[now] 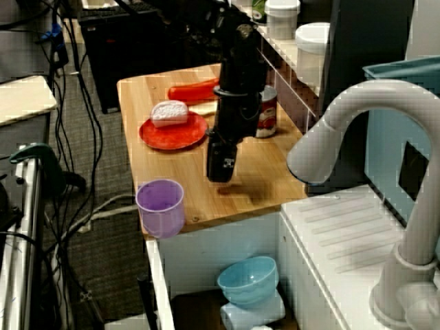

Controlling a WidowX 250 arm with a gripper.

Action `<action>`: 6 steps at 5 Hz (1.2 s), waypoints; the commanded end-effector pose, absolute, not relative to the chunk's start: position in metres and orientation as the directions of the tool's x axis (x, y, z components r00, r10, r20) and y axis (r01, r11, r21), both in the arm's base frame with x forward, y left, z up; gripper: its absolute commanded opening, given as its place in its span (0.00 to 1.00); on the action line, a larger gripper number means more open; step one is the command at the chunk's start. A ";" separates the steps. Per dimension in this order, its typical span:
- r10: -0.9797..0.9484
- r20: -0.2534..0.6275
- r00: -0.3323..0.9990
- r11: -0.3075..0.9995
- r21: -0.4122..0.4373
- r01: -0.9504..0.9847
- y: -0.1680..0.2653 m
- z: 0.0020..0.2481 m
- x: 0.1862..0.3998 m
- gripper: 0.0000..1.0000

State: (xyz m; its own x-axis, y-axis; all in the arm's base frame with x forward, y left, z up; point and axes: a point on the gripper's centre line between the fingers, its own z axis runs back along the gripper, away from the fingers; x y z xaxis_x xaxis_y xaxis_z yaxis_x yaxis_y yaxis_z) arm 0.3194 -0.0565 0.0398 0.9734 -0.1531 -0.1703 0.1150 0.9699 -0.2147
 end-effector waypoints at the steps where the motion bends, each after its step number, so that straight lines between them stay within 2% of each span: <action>1: -0.123 -0.037 0.992 0.983 -0.144 0.116 -0.024 0.085 0.312 1.00; 2: -0.086 0.022 0.996 0.989 -0.116 0.088 -0.011 0.096 0.304 1.00; 3: -0.004 0.145 0.989 0.997 -0.073 0.015 0.006 0.094 0.293 1.00; 5: 0.107 0.288 0.952 0.994 -0.042 -0.099 0.022 0.075 0.286 1.00; 6: 0.164 0.343 0.925 0.986 -0.036 -0.162 0.020 0.061 0.290 1.00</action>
State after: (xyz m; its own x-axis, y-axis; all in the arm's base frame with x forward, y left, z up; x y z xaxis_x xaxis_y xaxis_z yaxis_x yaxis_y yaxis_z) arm 0.2894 0.0211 0.0506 0.9367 0.1676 0.3075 -0.1653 0.9857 -0.0338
